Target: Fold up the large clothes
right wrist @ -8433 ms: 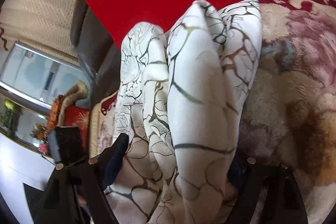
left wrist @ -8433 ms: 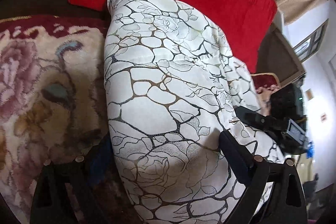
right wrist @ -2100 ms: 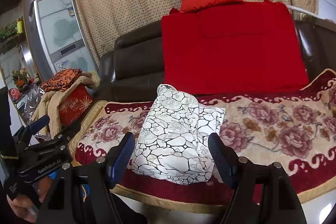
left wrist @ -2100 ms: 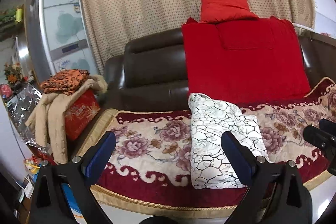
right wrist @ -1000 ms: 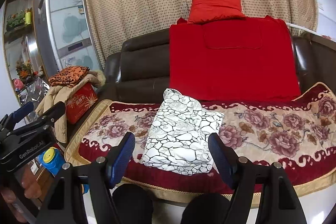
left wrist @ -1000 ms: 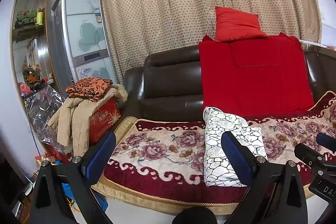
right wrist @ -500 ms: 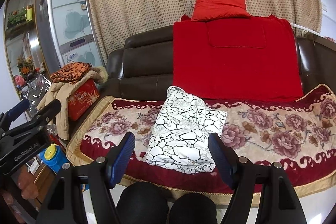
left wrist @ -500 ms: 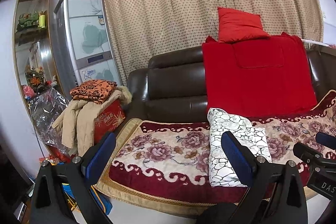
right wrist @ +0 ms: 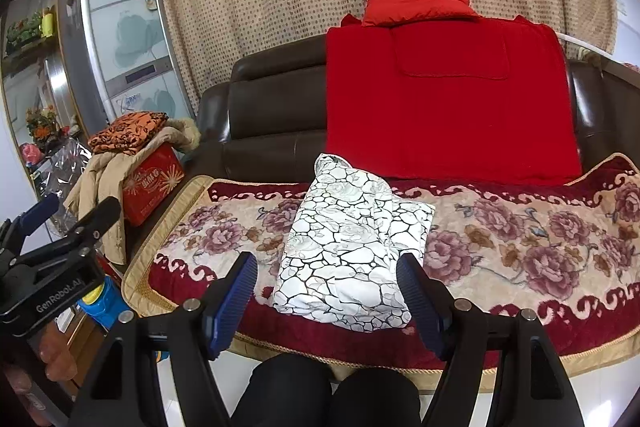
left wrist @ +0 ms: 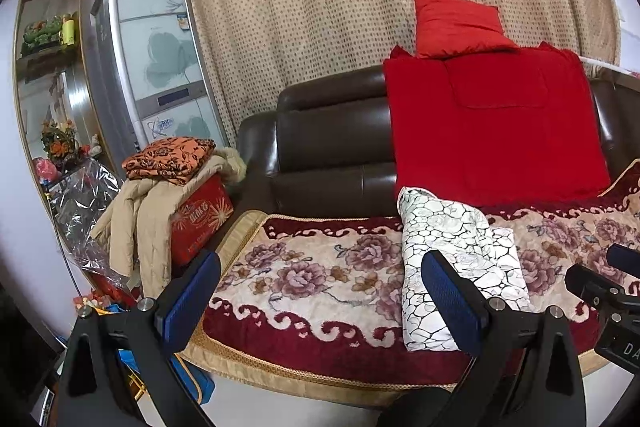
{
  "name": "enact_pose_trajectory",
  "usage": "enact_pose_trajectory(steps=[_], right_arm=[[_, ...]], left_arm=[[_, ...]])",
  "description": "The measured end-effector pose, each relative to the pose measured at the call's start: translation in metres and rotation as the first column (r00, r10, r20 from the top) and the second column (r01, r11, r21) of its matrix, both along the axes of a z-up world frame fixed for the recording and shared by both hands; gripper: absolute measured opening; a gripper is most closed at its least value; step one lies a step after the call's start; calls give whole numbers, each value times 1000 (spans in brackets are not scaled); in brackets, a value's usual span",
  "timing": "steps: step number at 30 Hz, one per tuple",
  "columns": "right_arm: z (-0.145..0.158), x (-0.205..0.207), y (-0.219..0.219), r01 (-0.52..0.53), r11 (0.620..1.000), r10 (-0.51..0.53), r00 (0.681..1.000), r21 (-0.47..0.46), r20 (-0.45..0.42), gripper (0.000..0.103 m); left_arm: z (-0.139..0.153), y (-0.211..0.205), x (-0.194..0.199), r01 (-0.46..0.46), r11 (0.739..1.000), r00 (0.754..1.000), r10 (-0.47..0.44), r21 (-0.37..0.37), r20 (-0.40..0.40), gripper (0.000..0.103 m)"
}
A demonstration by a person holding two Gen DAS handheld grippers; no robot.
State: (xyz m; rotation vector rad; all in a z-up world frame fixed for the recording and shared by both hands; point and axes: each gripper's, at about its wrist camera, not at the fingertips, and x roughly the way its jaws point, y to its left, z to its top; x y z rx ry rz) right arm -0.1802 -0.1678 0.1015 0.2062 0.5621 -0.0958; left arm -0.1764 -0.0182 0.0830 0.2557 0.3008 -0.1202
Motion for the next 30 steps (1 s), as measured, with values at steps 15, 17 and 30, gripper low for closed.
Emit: enact_pose_trajectory(steps=[15,17,30], right_arm=[[-120,126,-106,49,967,-6,985,251,-172,75],[-144,146,-115,55,954,14,974,294,-226,71],[-191,206,-160,67,865,117,937,498,-330,69]], left_arm=[[-132,-53,189,125,989,853,-146,-74,-501,100],[-158,-67,209,131,991,826,-133,-43,-548,100],[-159,-100,245,199,976,840,-122,91,-528,102]])
